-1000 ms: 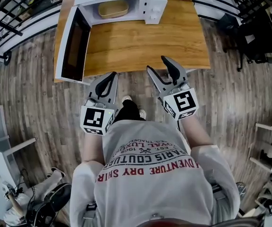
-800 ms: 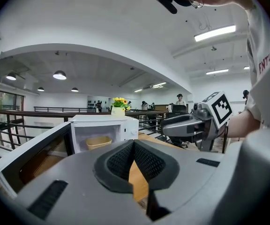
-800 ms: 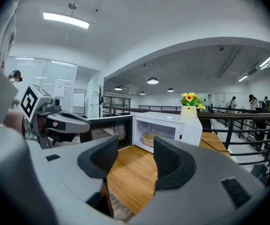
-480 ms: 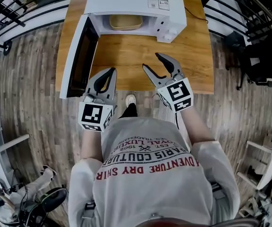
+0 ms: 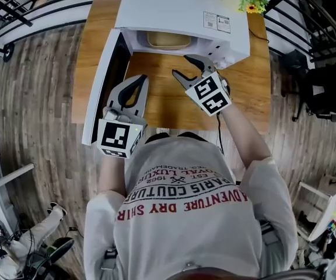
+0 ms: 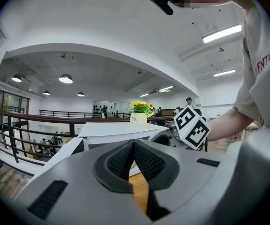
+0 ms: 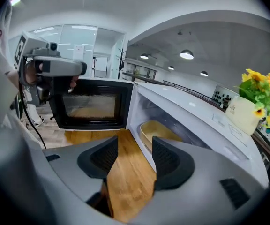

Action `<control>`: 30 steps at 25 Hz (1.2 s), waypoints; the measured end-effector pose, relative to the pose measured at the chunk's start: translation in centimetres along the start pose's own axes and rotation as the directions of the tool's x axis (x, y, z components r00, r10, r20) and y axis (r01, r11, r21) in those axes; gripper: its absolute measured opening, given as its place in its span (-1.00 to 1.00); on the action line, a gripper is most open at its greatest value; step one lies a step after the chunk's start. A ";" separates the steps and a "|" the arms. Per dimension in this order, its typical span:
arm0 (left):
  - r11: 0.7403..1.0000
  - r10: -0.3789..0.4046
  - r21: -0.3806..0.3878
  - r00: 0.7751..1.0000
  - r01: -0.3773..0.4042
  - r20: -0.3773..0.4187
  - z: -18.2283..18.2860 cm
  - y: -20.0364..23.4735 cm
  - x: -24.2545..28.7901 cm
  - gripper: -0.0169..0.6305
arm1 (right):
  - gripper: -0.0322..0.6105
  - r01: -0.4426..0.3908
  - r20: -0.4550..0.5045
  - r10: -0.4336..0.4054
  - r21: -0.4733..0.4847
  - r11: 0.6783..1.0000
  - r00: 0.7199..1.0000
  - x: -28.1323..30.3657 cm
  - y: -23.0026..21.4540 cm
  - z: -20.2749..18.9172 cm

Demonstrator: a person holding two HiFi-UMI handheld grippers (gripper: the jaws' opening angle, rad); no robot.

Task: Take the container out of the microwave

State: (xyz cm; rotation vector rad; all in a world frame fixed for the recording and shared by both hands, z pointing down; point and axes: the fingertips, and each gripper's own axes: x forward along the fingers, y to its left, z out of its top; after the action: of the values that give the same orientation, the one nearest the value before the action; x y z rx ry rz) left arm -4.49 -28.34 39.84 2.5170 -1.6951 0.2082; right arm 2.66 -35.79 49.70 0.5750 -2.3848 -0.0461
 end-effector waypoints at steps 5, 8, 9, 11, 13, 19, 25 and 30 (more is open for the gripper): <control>1.000 0.018 -0.004 1.000 -0.018 0.008 0.0 1.5 0.9 -0.91 | -0.16 -0.072 -0.133 0.058 -0.106 0.992 0.989 5.0 -1.0 -0.8; 1.000 0.025 -0.010 1.000 -0.025 0.012 0.0 2.3 1.2 -0.91 | -0.16 -0.092 -0.217 0.046 -0.212 0.973 0.975 7.8 -1.8 -1.6; 1.000 0.024 -0.011 1.000 -0.024 0.011 -0.1 2.5 1.3 -0.91 | -0.16 -0.098 -0.243 0.032 -0.263 0.960 0.970 8.6 -2.1 -1.9; 1.000 0.024 -0.016 1.000 -0.024 0.006 -0.2 2.6 1.5 -0.91 | -0.16 -0.123 -0.289 0.010 -0.373 0.919 0.957 10.1 -2.6 -2.7; 0.999 0.029 -0.026 1.000 -0.029 0.002 -0.4 2.9 1.6 -0.91 | -0.17 -0.160 -0.326 0.004 -0.452 0.877 0.945 11.3 -2.8 -3.4; 0.999 0.029 -0.045 0.999 -0.030 -0.024 -1.4 3.1 2.1 -0.91 | -0.27 -0.221 -0.393 0.025 -0.462 0.859 0.919 13.5 -3.1 -5.2; 0.999 0.023 -0.036 0.999 -0.025 -0.040 -1.6 3.2 2.0 -0.91 | -0.70 -0.228 -0.415 0.012 -0.474 0.851 0.910 14.3 -4.1 -5.9; 0.999 0.023 -0.025 0.999 -0.024 -0.047 -1.6 3.2 1.8 -0.91 | -0.78 -0.222 -0.392 0.027 -0.461 0.859 0.920 13.6 -3.9 -5.6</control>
State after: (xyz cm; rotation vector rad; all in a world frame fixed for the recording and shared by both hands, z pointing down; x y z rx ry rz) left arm -6.92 -30.92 41.76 2.4557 -1.6991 0.2434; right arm -1.48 -44.33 61.63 0.1541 -1.9202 -0.4449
